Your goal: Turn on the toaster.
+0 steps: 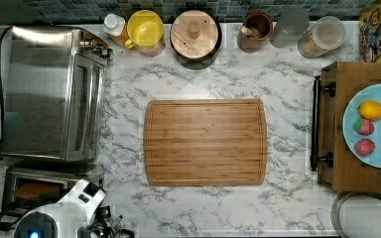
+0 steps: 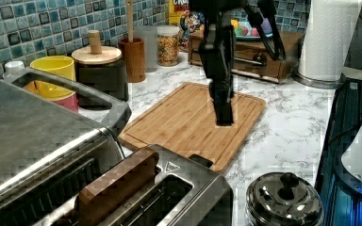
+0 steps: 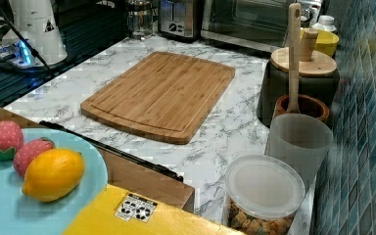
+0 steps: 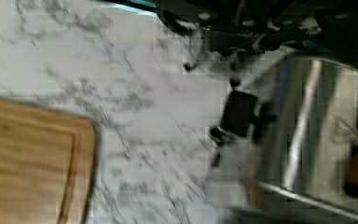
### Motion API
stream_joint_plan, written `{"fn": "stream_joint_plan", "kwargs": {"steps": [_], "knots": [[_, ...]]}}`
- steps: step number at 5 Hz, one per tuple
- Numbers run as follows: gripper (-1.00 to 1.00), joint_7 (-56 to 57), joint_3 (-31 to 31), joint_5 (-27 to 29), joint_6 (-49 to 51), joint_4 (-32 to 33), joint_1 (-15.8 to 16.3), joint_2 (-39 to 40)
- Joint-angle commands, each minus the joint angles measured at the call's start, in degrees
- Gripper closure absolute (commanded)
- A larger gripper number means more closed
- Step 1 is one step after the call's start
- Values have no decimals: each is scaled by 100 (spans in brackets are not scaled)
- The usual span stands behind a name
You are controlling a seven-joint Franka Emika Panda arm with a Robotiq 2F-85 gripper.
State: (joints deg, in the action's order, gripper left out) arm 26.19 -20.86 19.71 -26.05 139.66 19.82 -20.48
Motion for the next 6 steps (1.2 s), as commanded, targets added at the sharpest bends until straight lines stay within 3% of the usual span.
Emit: {"fn": "stream_joint_plan", "kwargs": {"steps": [1, 6], "knots": [[100, 23, -99, 82, -456, 112, 150, 265], [100, 116, -10, 501, -949, -253, 148, 876]]}}
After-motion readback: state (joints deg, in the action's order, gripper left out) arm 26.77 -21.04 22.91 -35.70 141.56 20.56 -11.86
